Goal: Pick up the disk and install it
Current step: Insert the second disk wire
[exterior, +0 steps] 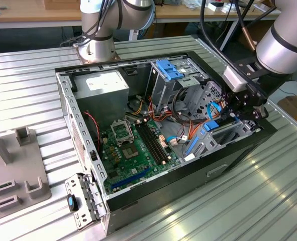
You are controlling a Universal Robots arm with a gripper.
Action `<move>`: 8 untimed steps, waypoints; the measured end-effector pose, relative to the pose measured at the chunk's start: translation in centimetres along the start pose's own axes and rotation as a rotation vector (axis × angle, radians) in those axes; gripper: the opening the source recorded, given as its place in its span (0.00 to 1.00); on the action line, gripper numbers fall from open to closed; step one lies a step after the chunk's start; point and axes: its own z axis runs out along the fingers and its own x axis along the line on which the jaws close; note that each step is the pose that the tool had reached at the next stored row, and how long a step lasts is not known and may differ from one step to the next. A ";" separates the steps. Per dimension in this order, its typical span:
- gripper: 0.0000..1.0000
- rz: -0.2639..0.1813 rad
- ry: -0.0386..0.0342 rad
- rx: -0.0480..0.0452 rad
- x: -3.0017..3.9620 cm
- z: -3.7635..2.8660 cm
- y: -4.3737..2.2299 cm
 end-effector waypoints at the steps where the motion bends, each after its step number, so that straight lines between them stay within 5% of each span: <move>1: 0.17 0.000 0.0003 0.0000 0.00 0.02 0.00; 8: 0.17 0.000 -0.0002 0.0000 -0.06 0.27 -0.16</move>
